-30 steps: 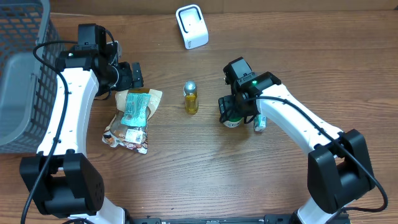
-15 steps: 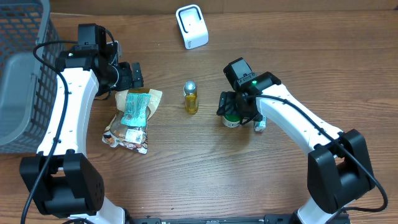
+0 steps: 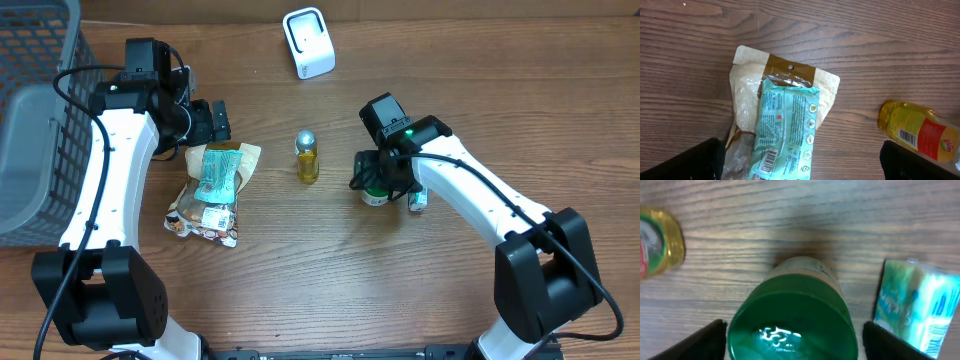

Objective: Scan the item barcode
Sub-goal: 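Lift the green-lidded jar slightly with the right gripper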

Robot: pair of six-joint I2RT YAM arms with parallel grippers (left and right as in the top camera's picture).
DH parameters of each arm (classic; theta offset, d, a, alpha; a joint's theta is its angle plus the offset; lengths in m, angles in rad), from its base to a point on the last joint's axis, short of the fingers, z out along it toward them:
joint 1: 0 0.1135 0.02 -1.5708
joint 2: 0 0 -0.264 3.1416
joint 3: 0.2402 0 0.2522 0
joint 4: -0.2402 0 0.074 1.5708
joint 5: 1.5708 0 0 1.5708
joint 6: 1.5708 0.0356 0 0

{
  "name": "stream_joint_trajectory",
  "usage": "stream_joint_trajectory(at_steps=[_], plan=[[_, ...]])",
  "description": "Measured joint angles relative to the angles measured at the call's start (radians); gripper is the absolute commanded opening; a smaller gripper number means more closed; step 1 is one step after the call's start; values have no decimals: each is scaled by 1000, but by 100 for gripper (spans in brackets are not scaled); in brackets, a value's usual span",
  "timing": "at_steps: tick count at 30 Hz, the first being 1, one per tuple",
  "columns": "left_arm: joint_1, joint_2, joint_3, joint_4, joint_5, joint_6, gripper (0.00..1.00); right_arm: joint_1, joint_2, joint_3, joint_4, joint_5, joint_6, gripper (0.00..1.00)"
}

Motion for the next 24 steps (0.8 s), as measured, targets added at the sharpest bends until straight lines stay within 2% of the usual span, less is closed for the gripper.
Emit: stream_joint_trajectory(at_steps=[15,21,24], plan=[[0,0,0,0,0,0,100,0,1,0,48,54,5,100],[0,0,0,0,0,0,100,5,53,0,78,77,5,100],[0,0,0,0,0,0,100,24,62,0,76,98,5,96]])
